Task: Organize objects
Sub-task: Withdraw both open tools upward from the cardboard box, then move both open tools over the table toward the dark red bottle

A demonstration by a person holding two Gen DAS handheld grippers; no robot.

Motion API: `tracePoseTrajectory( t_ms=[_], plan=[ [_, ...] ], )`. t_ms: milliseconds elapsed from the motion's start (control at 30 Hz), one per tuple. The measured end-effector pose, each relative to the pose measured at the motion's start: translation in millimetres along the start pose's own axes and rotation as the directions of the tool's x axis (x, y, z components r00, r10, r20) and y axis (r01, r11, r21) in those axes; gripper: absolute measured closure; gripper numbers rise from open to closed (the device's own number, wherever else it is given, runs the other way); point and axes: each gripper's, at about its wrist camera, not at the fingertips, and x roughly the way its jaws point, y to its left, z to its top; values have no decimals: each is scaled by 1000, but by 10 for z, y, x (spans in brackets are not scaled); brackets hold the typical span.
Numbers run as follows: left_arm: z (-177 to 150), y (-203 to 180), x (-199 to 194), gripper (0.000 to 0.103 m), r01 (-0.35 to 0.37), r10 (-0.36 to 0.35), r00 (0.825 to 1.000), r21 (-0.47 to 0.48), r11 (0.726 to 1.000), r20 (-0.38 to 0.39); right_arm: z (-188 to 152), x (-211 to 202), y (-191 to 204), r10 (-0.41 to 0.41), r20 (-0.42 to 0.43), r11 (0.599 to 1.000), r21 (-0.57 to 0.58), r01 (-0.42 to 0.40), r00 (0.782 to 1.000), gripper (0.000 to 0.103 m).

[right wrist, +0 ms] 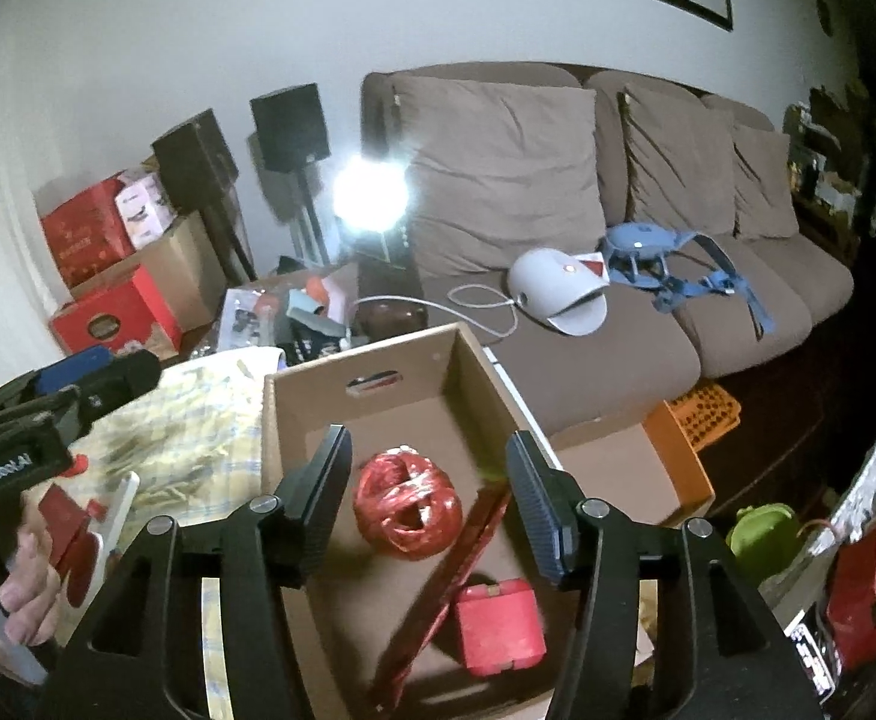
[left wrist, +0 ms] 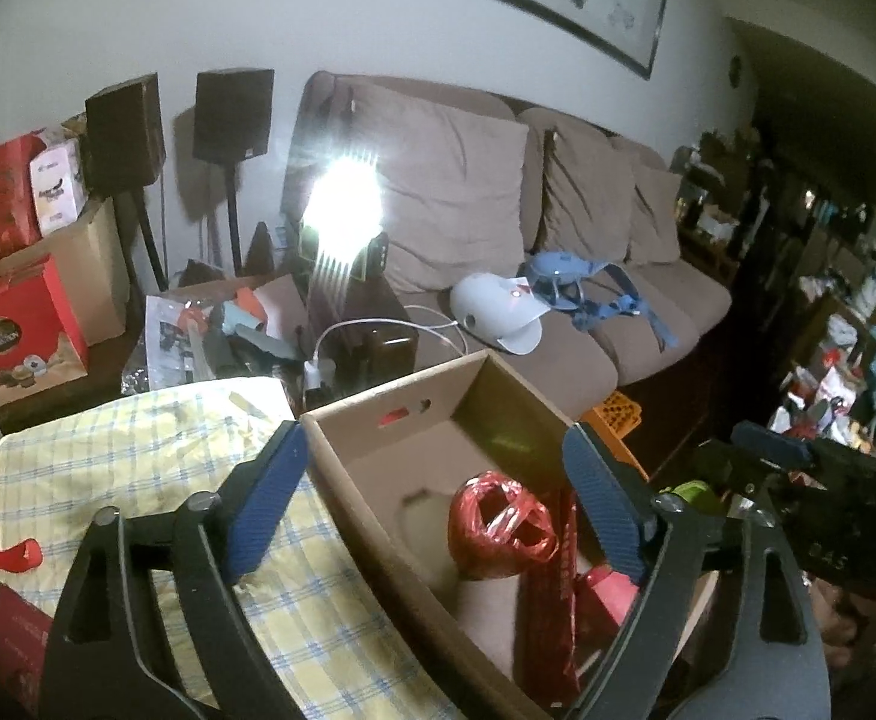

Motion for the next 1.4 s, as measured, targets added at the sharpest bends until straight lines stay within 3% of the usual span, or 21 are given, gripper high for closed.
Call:
tracePoseTrajectory(
  t_ms=[267,433,800,867,967,1133,1267,1333,1400],
  plan=[
    [-26,-45,-231,9,-2,1,999,30,1000,33,11,-172,90,37,34,999,-22,-37,999,42],
    [-74,-36,-364,8,-82,81,997,65,995,19,16,-235,144,44,47,998,-37,-42,998,40],
    [-280,261,-894,7,-182,179,983,113,977,36,-105,-359,416,77,31,994,-86,-74,997,39],
    [-320,367,-1008,7,-227,224,974,130,965,43,-149,-438,481,85,36,993,-82,-82,996,37],
    [-323,616,-1255,7,-325,318,945,106,940,78,-200,-500,595,114,26,992,-65,-113,993,36],
    [-450,1041,-1717,0,-339,331,936,62,939,118,-324,-587,978,157,-15,982,-107,-157,988,34],
    [-664,1368,-2024,0,-382,375,915,22,924,145,-453,-585,1342,195,-43,966,-166,-199,980,29],
    [-808,1535,-2281,0,-391,388,899,-27,920,205,-502,-559,1495,237,-20,951,-202,-236,971,28],
    [-941,1721,-2525,0,-390,394,883,-68,918,255,-575,-478,1641,243,78,946,-241,-218,967,28]
  ],
)
